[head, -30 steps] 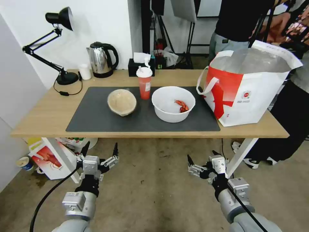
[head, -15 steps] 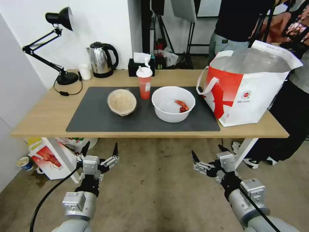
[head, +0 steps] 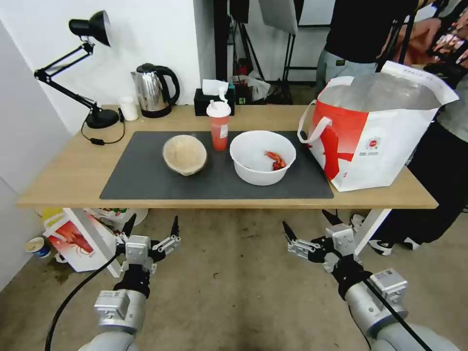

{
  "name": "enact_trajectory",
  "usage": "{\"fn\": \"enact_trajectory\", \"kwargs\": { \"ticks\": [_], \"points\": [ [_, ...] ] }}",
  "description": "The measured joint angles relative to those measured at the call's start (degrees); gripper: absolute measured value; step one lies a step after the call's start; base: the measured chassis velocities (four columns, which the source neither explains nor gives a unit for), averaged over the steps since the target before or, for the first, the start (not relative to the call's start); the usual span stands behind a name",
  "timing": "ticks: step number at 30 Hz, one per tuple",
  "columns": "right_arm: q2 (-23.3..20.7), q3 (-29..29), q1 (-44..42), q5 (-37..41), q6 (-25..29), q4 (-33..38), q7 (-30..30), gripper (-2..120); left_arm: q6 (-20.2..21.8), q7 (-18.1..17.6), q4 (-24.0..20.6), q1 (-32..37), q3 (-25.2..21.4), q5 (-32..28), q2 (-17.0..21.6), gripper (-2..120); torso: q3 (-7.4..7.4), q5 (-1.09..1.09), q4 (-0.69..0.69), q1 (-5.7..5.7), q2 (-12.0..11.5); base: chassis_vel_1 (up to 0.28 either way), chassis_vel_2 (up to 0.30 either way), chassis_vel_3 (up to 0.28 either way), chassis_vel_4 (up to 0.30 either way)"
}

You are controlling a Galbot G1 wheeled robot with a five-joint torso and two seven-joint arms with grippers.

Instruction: Pick up the trash from the table and place it into the takeout bag.

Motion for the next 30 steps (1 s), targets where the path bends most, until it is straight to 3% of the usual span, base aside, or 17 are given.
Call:
{"fn": "enact_trajectory", "kwargs": {
  "ticks": [16, 30],
  "points": [
    [-5.1, 2.4, 4.0, 6.3, 3.3, -0.1, 0.3, 100, 0.0, 0.0, 0.0, 0.0, 0.0, 0.0, 0.0, 100, 0.0, 0.0, 0.0, 0.0, 0.0, 0.0, 0.0, 0.0, 0.0],
    [-17.6, 3.9, 14.4, 17.1, 5.0, -1.0, 1.3, 100, 0.0, 0.0, 0.0, 0.0, 0.0, 0.0, 0.0, 100, 0.0, 0.0, 0.0, 0.0, 0.0, 0.0, 0.0, 0.0, 0.0]
  ]
}}
